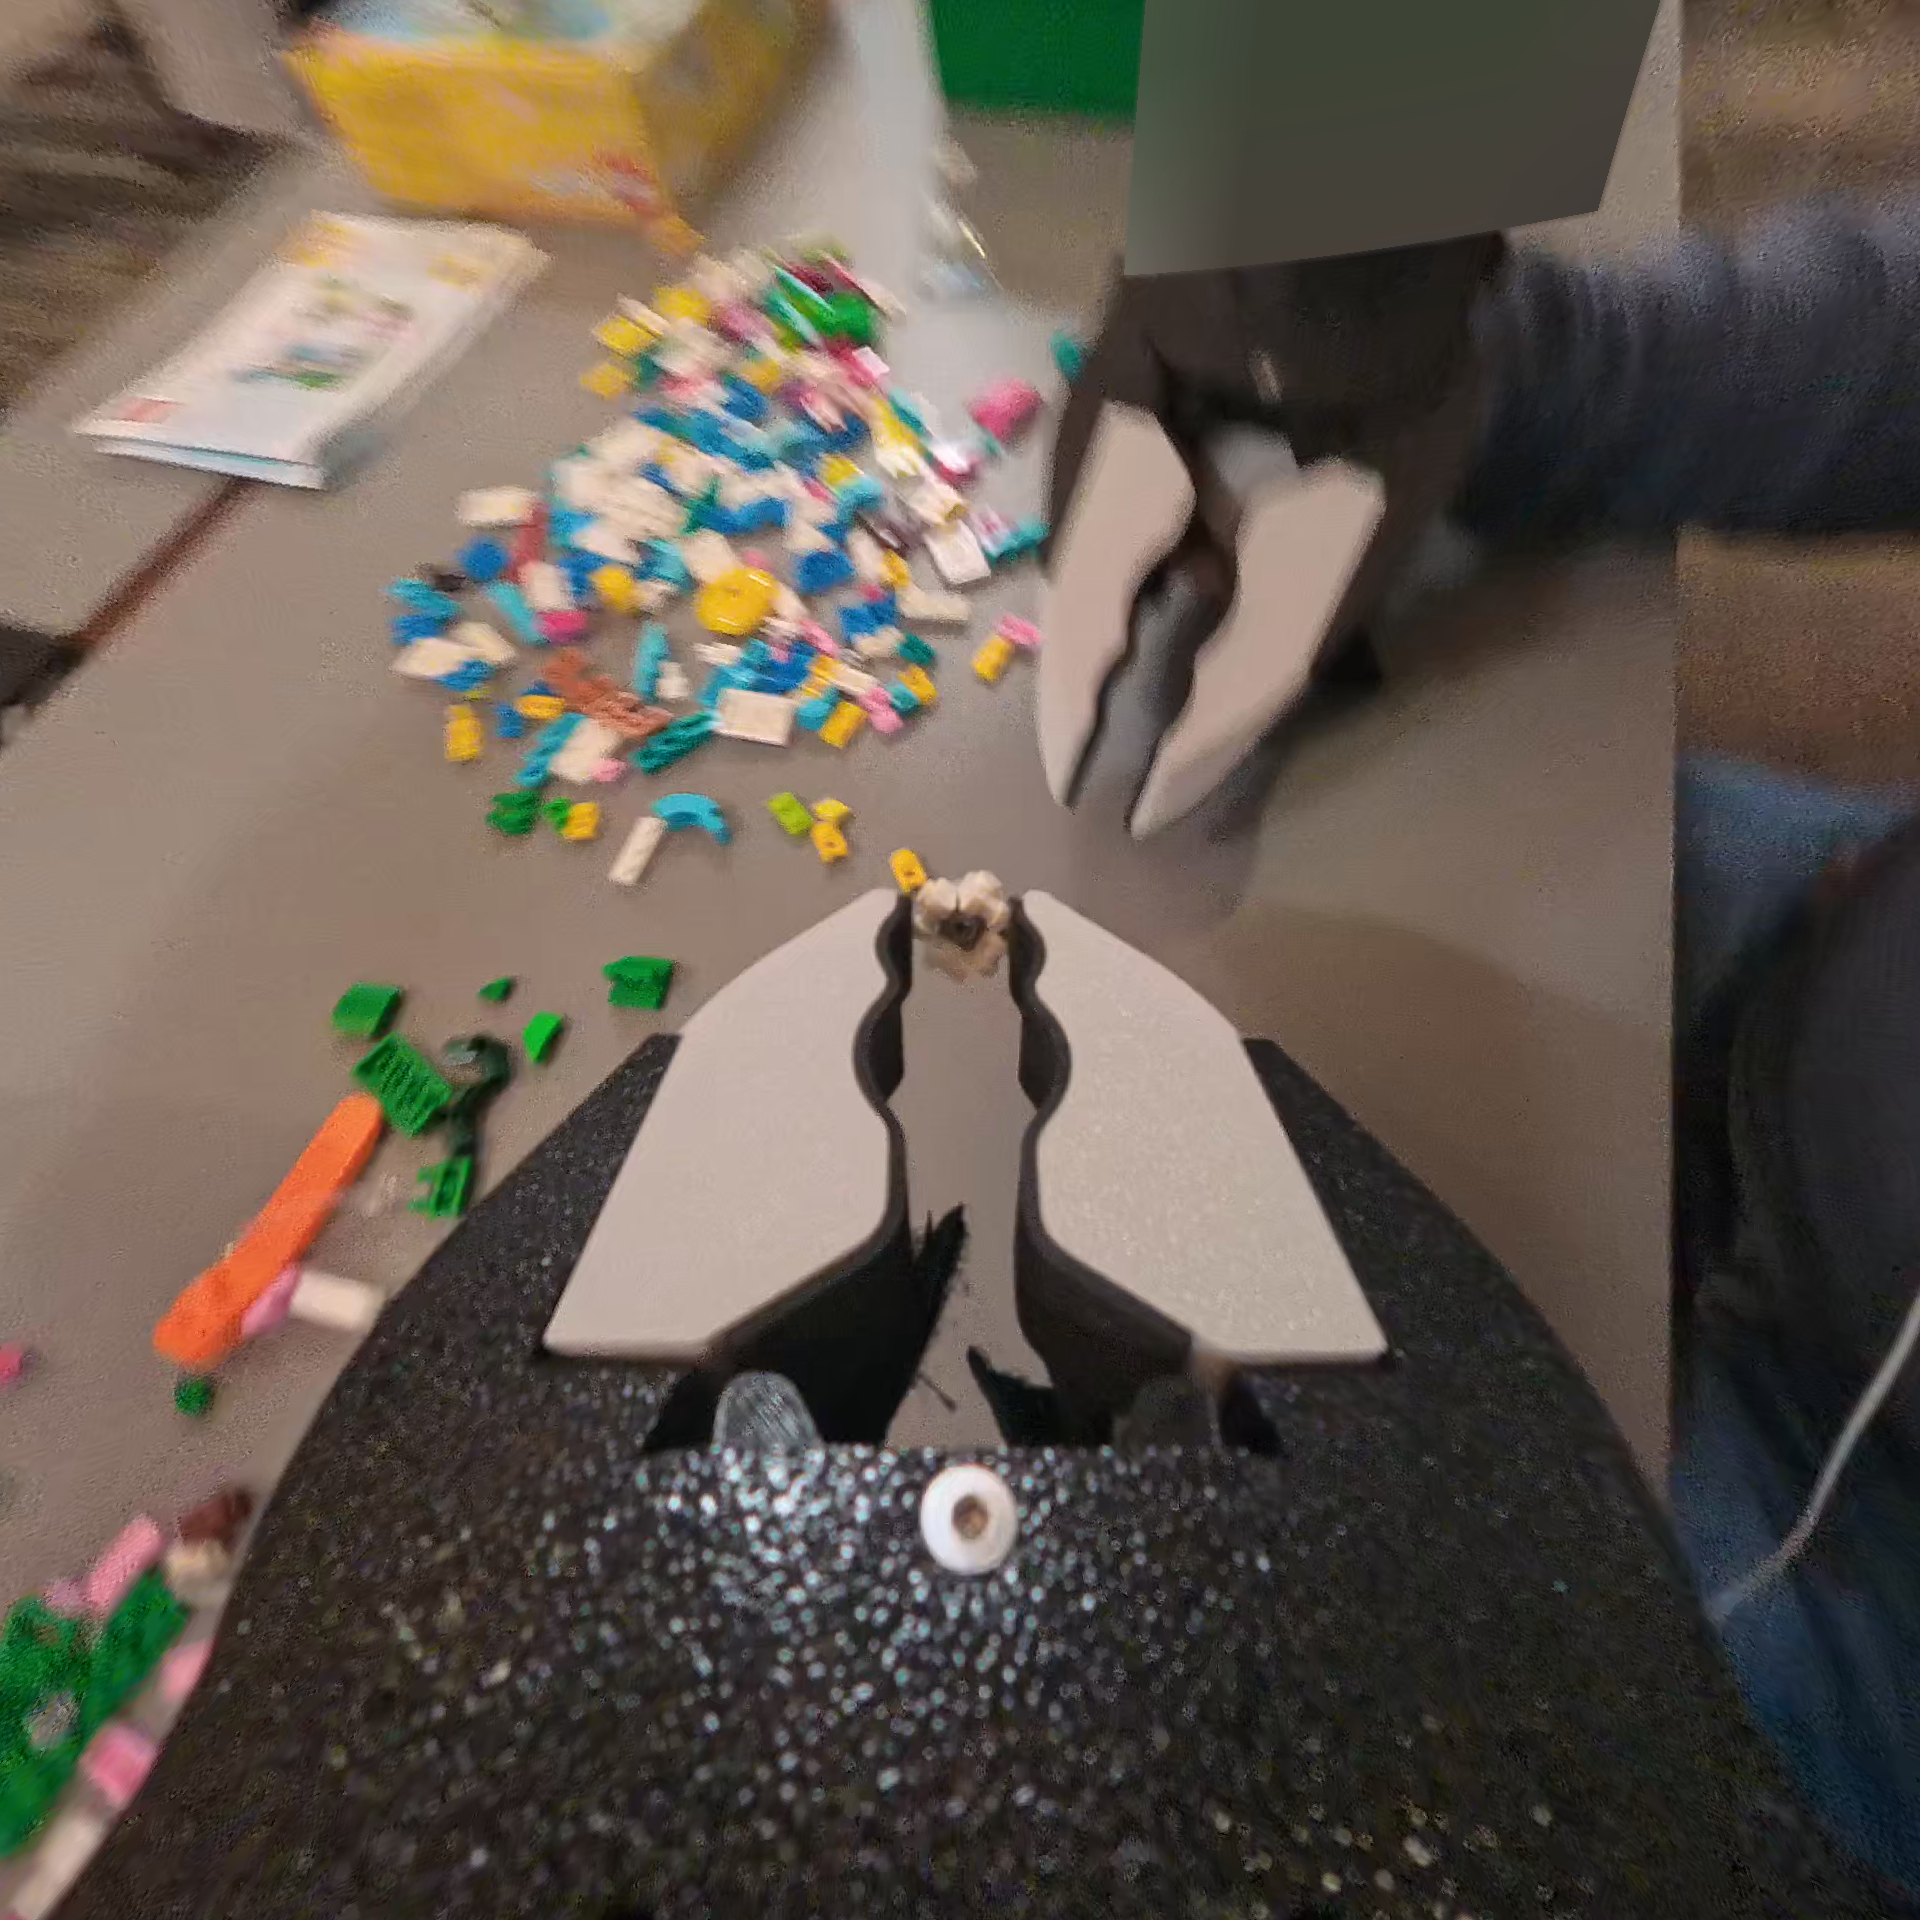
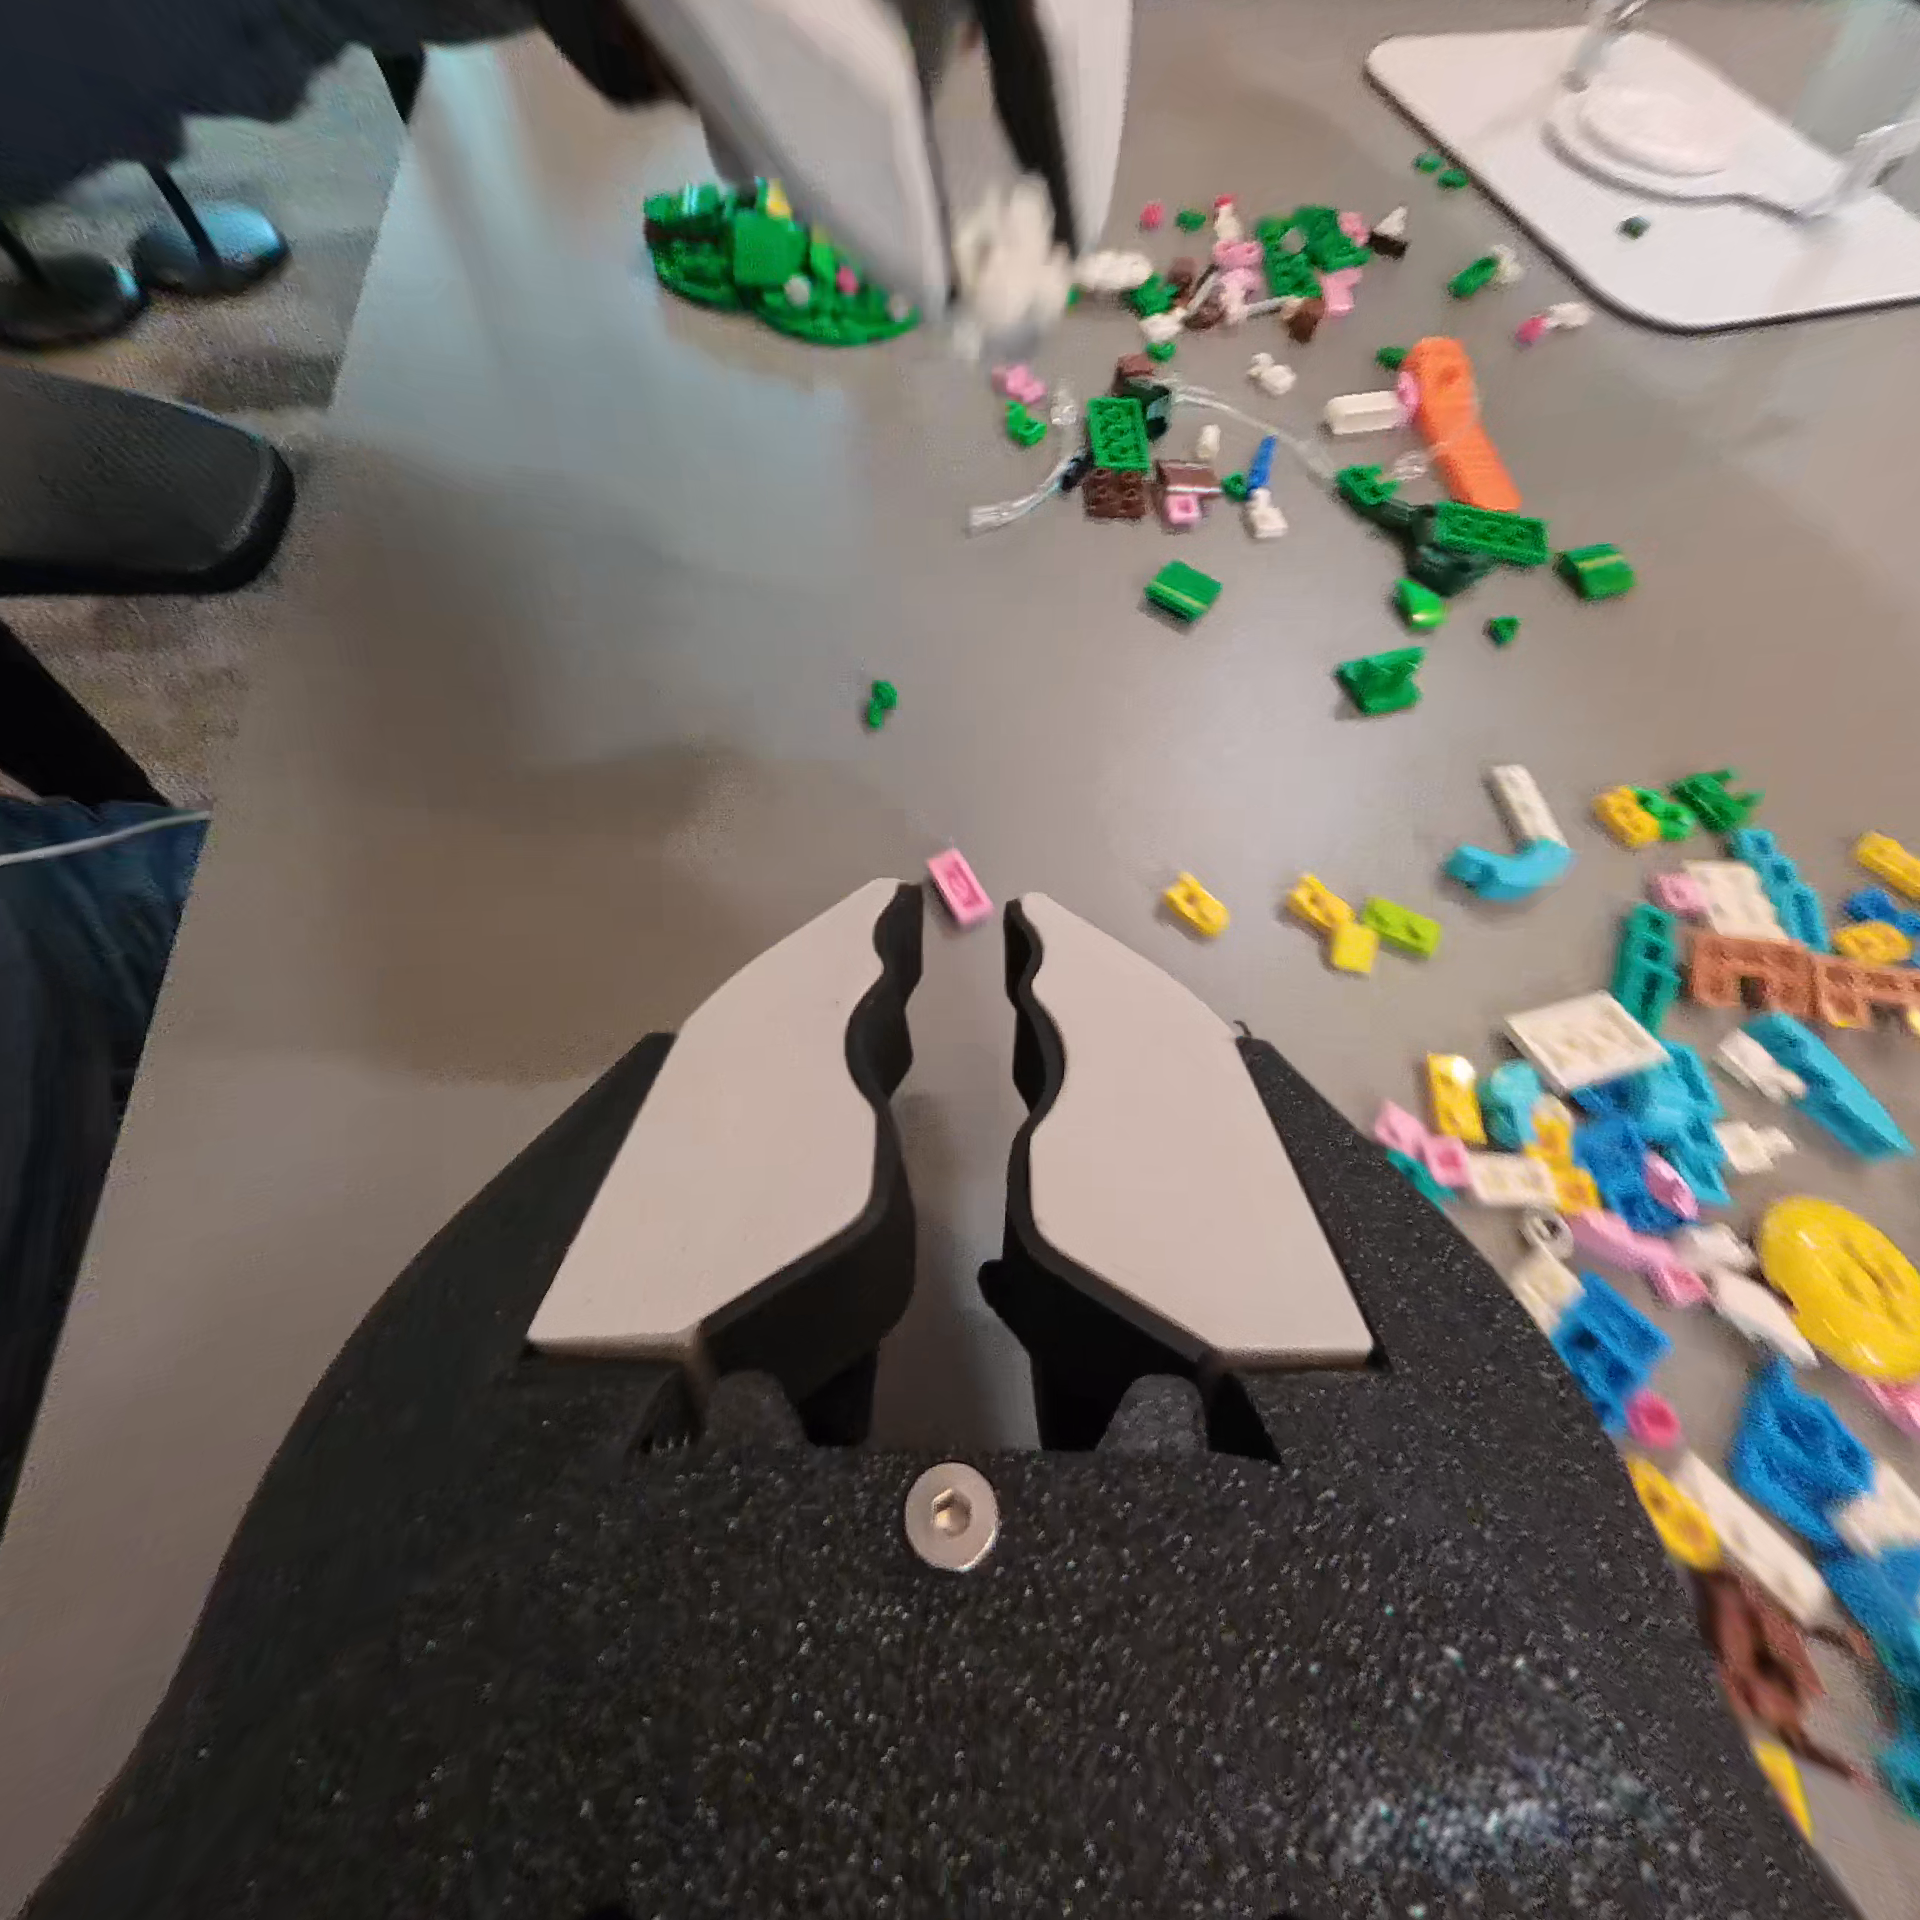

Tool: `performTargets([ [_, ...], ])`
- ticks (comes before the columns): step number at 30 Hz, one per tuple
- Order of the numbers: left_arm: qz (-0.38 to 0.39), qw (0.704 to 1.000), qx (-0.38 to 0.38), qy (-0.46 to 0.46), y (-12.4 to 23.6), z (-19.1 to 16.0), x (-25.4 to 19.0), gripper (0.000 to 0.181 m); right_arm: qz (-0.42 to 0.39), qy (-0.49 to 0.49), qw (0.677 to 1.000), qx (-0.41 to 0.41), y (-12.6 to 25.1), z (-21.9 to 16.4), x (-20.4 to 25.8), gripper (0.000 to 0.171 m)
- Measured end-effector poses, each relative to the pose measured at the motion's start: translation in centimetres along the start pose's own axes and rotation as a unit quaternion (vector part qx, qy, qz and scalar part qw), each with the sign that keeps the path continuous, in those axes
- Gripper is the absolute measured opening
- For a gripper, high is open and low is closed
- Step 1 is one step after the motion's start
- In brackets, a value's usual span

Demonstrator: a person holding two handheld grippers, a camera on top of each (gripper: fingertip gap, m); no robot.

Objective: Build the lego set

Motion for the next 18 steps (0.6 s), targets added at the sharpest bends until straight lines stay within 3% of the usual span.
performTargets([
  [4, 0.088, 0.984, -0.131, 0.075, 4.4, -1.1, 0.5, 0.017, 0.001, 0.021, 0.999, 0.05, -3.7, 1.6, 1.4, 0.008],
  [6, 0.096, 0.975, -0.174, 0.102, 5.7, -1.6, 0.3, 0.017, -0.002, 0.029, 0.997, 0.074, -4.8, 1.9, 1.6, 0.008],
  [18, 0.062, 0.953, -0.226, 0.191, 6.4, -4.2, 0.4, 0.017, -0.024, 0.036, 0.988, 0.148, -7.4, 2.8, 1.8, 0.01],
])
Point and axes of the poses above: each gripper's, where its closed fingertips meet, y back along the fingers, z out of its top, x = y × z across the jaws, the point moved 5 cm from there along y, back along the fingers, and after that the axes turned 14 degrees about y, right-handed, at the moved point
